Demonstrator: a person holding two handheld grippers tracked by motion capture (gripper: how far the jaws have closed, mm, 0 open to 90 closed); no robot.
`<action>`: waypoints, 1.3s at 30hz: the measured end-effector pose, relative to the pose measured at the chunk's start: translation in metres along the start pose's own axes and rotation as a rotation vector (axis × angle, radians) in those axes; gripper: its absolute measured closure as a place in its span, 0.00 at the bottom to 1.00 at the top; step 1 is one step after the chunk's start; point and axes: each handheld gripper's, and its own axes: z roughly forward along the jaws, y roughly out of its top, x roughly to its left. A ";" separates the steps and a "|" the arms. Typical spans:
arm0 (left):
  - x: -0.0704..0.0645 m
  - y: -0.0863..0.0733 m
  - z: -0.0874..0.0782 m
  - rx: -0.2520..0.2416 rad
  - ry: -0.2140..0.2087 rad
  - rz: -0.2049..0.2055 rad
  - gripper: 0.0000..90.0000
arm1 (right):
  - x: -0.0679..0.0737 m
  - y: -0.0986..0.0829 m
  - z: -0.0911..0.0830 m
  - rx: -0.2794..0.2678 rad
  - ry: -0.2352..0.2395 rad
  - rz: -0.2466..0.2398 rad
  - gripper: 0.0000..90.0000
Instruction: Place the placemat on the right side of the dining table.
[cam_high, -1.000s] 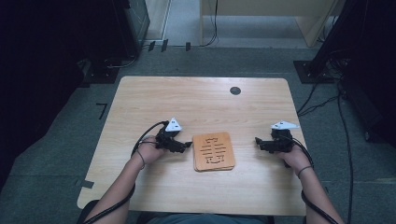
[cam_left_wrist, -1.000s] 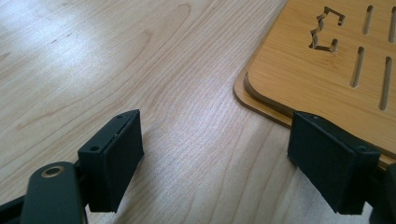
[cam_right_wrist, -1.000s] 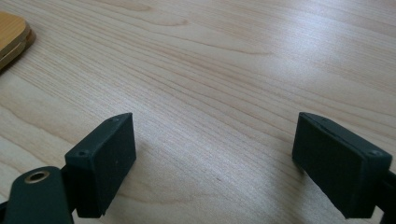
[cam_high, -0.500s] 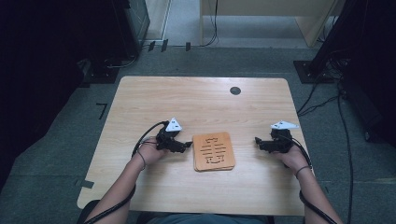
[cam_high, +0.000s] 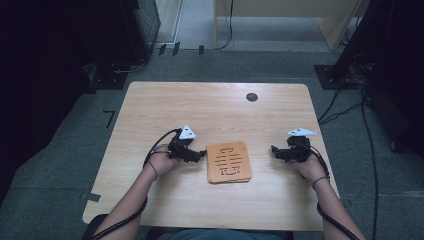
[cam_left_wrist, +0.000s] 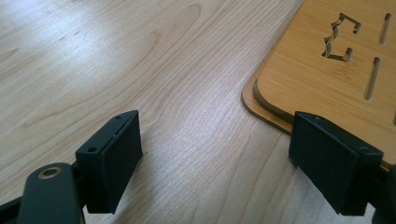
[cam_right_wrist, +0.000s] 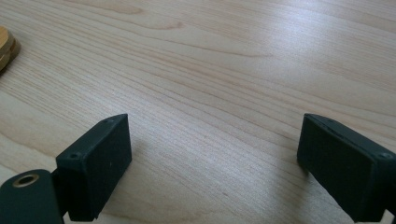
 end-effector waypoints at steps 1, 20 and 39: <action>0.000 0.000 0.000 0.000 0.000 0.000 0.18 | 0.000 0.000 0.000 0.000 0.000 0.000 0.11; 0.003 0.005 -0.007 0.050 -0.029 -0.068 0.18 | 0.009 0.010 -0.005 0.086 0.051 -0.016 0.19; -0.002 0.012 -0.016 0.045 -0.068 -0.109 0.19 | 0.027 0.015 -0.007 0.093 0.151 0.048 0.20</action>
